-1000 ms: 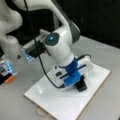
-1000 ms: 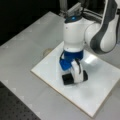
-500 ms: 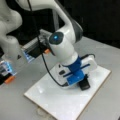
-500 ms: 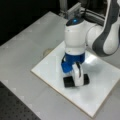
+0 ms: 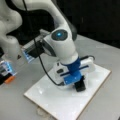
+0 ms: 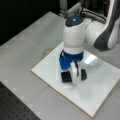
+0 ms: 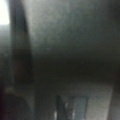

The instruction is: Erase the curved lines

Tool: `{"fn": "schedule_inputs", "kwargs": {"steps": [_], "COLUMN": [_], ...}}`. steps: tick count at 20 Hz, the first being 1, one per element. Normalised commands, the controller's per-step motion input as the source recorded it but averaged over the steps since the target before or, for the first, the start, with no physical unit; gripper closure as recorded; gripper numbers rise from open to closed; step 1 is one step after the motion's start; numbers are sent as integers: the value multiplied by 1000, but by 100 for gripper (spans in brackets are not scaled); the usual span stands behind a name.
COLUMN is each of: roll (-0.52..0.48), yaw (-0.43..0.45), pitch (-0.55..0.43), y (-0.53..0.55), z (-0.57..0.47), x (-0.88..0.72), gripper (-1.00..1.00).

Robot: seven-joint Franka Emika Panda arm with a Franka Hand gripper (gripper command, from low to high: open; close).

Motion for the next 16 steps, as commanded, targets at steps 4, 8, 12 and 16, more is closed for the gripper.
{"fn": "schedule_inputs", "kwargs": {"steps": [4, 8, 12, 16], "roll": [-202, -192, -223, -153], "yaw": [186, 198, 334, 477], "pitch": [271, 239, 256, 233], "y": [-148, -32, -207, -405], "z": [325, 139, 247, 325], "x": [86, 146, 115, 95], "gripper": [100, 100, 100, 100]}}
